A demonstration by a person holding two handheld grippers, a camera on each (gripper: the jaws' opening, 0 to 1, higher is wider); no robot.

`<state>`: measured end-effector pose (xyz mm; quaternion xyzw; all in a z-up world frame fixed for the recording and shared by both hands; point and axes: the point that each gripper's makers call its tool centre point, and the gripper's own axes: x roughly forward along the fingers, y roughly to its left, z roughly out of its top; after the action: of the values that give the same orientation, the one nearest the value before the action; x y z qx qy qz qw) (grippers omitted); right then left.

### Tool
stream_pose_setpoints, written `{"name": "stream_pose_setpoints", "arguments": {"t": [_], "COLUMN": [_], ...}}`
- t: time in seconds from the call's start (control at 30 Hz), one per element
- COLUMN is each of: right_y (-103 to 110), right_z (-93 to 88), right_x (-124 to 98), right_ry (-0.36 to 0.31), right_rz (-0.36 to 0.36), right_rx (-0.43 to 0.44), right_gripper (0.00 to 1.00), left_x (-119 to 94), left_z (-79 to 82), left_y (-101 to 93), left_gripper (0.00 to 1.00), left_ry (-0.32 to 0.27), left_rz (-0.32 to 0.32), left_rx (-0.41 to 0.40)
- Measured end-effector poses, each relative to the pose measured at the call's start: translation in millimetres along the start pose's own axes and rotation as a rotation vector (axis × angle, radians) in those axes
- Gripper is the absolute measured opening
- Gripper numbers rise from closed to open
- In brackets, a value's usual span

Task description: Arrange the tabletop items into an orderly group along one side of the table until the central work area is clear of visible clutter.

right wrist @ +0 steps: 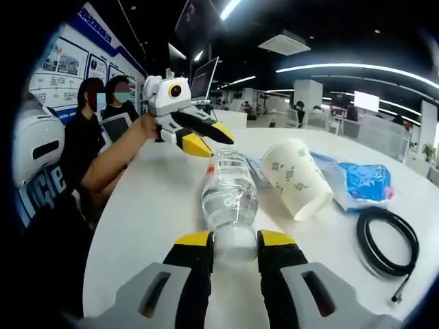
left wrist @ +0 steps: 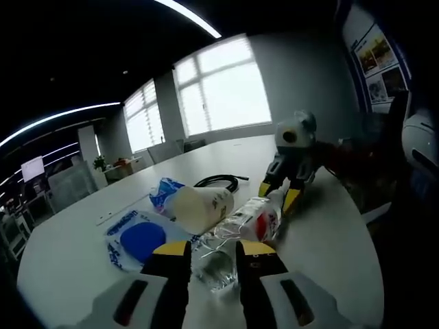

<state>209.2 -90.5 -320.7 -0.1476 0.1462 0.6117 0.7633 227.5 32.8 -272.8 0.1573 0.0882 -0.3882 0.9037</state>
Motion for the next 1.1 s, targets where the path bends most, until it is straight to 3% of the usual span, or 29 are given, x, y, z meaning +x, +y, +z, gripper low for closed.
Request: {"name": "stream_pose_setpoints", "arguments": {"t": [0.17,0.67,0.77,0.87,1.1], "right_y": [2.4,3.1,3.6,3.3,6.0], "right_z": [0.2,7.4,6.2,6.1,15.2], "right_x": [-0.6,-2.8,-2.7,-3.4,-8.3], "right_ry": [-0.004,-0.032,-0.027,-0.019,-0.033], "right_rz": [0.008,0.018,0.025,0.025,0.016], "right_rx": [0.000,0.016,0.021,0.016,-0.007], "right_gripper": [0.22,0.21,0.21,0.21,0.21], "left_x": [1.6,0.5,-5.5,-7.4,-8.7], "left_z": [-1.6,-0.8,-5.5,-11.5,-14.1], "left_y": [-7.1,-10.4,-5.0,2.1,0.2], "left_gripper": [0.21,0.20,0.21,0.24,0.25], "left_ry": [0.004,-0.001,0.044,0.064,0.057], "left_rz": [-0.032,-0.044,-0.020,-0.006,-0.003], "left_rx": [-0.011,-0.024,0.019,0.006,0.002]}}
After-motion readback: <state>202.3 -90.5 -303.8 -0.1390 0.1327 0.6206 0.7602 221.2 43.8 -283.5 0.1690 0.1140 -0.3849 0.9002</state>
